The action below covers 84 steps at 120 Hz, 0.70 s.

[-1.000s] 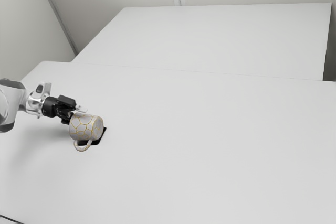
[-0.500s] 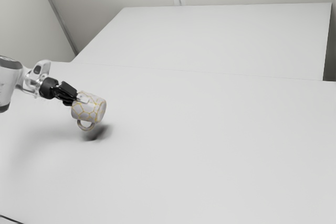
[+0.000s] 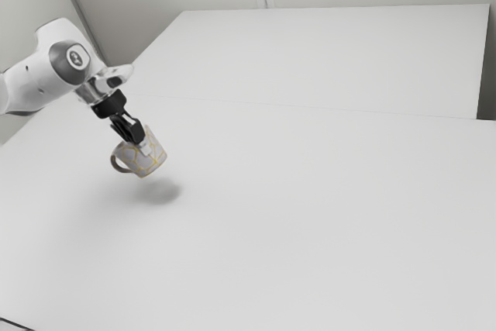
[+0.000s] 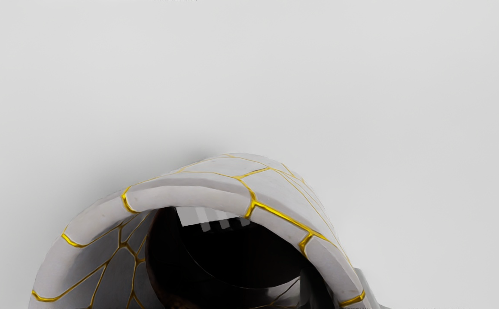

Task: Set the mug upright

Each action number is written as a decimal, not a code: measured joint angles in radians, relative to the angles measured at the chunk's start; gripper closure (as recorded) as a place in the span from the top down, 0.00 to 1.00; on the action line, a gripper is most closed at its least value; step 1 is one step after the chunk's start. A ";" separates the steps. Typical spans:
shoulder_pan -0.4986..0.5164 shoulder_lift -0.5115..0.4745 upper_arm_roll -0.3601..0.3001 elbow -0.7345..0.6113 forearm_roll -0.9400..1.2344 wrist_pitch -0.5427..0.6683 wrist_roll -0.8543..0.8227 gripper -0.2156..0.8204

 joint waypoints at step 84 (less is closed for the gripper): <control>-0.052 0.006 -0.148 -0.276 0.338 0.450 -0.478 0.29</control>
